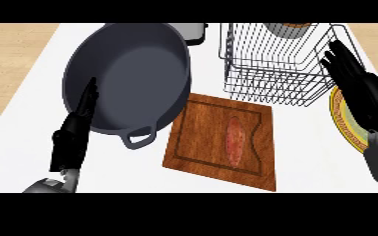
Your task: Pick the sweet potato from the cutting board and place it in the basket
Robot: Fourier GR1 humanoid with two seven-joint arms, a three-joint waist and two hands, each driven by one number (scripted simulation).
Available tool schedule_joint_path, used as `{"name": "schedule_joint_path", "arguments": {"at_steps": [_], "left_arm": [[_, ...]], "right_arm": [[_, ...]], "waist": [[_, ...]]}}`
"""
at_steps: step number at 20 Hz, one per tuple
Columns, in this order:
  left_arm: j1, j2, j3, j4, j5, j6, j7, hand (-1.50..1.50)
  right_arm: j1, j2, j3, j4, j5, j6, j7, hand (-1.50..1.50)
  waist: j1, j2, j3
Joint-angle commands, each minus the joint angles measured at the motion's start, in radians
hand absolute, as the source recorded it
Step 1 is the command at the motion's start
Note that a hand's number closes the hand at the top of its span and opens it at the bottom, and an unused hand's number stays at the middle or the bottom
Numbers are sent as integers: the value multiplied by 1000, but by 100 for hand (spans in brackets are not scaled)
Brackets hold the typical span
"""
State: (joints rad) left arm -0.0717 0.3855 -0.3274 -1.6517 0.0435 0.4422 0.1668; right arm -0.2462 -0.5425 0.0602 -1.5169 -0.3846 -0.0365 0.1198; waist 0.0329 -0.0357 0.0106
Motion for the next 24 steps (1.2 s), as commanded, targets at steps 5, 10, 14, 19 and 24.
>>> {"name": "schedule_joint_path", "arguments": {"at_steps": [5,10,14,19,24], "left_arm": [[104,-32,4,99,135,-84,89,0],[197,7,0,70,185,-136,153,0],[238,21,32,89,211,-164,139,0],[237,27,68,117,231,-173,136,0],[232,38,94,129,254,-199,132,0]], "right_arm": [[-167,241,90,-29,-131,96,-106,150],[-168,366,369,-96,8,165,-177,150],[-196,422,506,-91,271,-47,-109,-150],[-325,232,542,-79,562,-108,107,-150],[-496,60,491,-163,613,59,375,-150]], "waist": [[30,63,-9],[31,55,-13],[-19,33,-15],[-46,18,-18],[-61,21,-16]]}}
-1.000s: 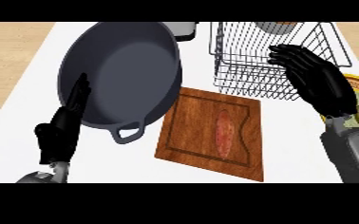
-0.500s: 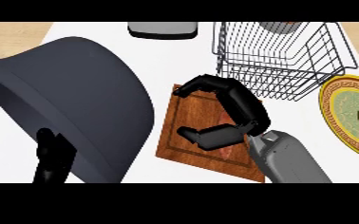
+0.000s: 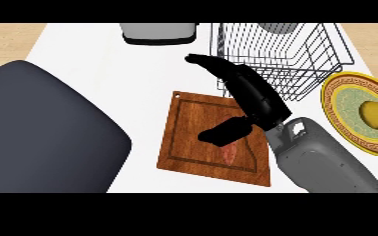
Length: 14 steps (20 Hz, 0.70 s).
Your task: Pick the sweet potato from the cutting board and place it in the basket
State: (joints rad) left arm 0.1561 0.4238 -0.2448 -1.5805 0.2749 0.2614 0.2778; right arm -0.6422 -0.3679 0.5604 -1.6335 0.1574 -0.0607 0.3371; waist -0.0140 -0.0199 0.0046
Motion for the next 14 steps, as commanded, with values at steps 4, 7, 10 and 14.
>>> {"name": "schedule_joint_path", "arguments": {"at_steps": [4,7,10,14], "left_arm": [[25,-6,4,65,20,-34,7,0],[32,-13,9,70,9,-29,-18,0],[39,-2,26,87,26,-58,-35,0],[35,-30,18,115,9,-50,-56,0]], "right_arm": [[-233,-221,-79,-140,-50,309,326,-150],[-295,-293,-123,-153,-185,481,395,-150],[-312,-367,-154,-106,-341,653,411,-150],[-312,-438,-183,-132,-492,788,503,-150]], "waist": [[-14,5,-9],[-7,9,-8],[-5,13,-8],[-16,11,-7]]}}
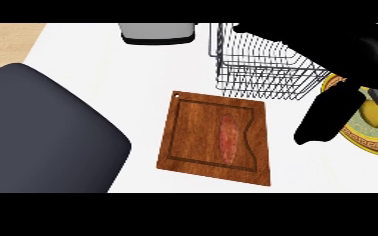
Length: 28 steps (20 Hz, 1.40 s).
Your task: Pick the sweet potato from the cutting board and place it in the basket
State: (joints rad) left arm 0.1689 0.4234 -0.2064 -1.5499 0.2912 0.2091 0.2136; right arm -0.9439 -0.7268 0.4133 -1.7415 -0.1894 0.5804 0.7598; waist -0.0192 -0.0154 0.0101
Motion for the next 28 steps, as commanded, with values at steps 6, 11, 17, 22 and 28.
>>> {"name": "schedule_joint_path", "arguments": {"at_steps": [6,11,17,22,28], "left_arm": [[-33,-20,8,102,-5,-24,32,0],[-21,-14,20,129,-6,-61,19,0],[-60,-48,23,150,-39,-33,24,0],[-64,-58,19,126,-45,-37,51,0],[-19,-73,44,172,-43,-75,-46,0]], "right_arm": [[-10,-137,-72,-15,-218,218,100,-150],[80,-60,-26,-62,-119,122,82,-150],[183,15,-6,-134,-47,56,86,-150],[251,83,20,-144,84,21,34,-150],[313,139,108,-96,259,15,-21,-150]], "waist": [[5,13,-11],[17,16,-11],[11,16,-10],[14,16,-10],[19,17,-11]]}}
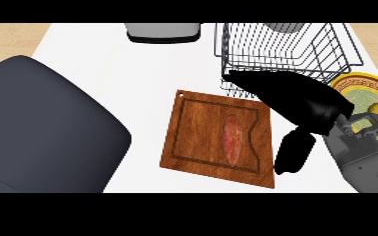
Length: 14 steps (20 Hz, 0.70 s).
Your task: Pick the sweet potato from the cutting board and place it in the basket
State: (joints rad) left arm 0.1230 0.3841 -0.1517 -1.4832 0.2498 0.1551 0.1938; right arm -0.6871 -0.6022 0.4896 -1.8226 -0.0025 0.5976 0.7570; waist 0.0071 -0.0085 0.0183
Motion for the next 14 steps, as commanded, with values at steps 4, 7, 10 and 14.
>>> {"name": "schedule_joint_path", "arguments": {"at_steps": [4,7,10,14], "left_arm": [[20,-28,-22,83,-3,-42,9,0],[19,-29,-7,79,-5,-36,24,0],[-27,-22,11,142,-4,-67,19,0],[10,-38,-9,23,-39,-3,88,0]], "right_arm": [[71,71,73,99,175,-31,-83,-150],[124,46,68,95,219,-29,-166,-150],[124,108,84,96,243,-47,-135,-150],[177,121,114,135,352,-99,-218,-150]], "waist": [[2,13,-18],[-4,11,-18],[-10,11,-19],[-2,9,-18]]}}
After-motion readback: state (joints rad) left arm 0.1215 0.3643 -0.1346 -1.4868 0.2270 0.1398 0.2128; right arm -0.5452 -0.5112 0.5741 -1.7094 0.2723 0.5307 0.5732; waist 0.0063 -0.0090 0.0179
